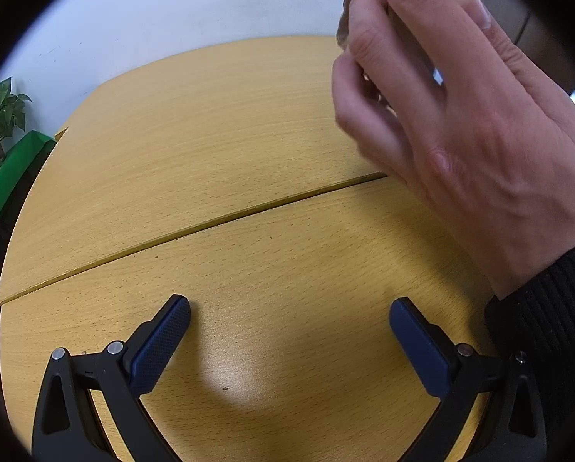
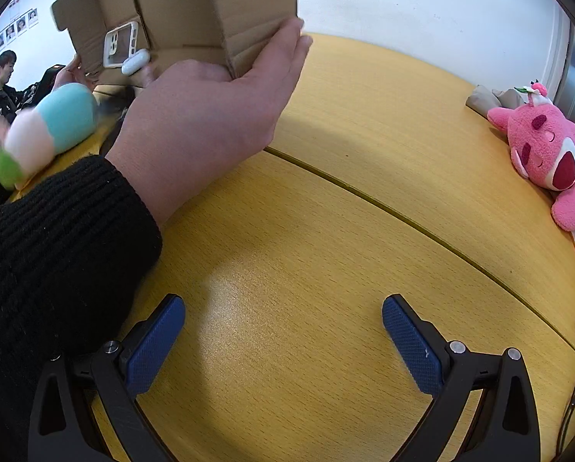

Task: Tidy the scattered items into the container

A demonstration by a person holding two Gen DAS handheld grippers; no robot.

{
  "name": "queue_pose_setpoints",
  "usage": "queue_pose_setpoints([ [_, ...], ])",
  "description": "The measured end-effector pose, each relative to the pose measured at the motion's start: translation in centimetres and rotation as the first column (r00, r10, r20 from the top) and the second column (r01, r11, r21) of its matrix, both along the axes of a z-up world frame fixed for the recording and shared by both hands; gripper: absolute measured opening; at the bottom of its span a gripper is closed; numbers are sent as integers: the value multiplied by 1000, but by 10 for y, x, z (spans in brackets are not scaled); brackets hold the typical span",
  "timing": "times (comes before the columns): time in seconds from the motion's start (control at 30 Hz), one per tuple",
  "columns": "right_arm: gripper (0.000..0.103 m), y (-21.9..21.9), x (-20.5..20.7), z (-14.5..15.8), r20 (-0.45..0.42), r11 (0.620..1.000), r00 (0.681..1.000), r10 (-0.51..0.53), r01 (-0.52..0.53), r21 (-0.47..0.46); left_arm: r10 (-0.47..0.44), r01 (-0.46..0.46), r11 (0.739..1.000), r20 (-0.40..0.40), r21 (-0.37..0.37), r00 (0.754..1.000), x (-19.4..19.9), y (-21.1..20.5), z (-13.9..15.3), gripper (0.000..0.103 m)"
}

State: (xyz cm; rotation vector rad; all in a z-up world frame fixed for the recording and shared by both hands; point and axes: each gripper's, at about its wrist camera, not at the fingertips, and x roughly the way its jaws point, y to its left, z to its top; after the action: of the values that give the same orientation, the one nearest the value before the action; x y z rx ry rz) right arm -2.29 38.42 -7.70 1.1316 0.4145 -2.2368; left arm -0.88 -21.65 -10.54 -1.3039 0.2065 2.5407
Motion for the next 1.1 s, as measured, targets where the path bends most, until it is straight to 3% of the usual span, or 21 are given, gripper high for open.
queue_pose_setpoints([
  [1.1,103,3,0,-1,1,1000,1000,-2,2,0,-3,3,1000,0,0,1000,-6,-3,12,103],
])
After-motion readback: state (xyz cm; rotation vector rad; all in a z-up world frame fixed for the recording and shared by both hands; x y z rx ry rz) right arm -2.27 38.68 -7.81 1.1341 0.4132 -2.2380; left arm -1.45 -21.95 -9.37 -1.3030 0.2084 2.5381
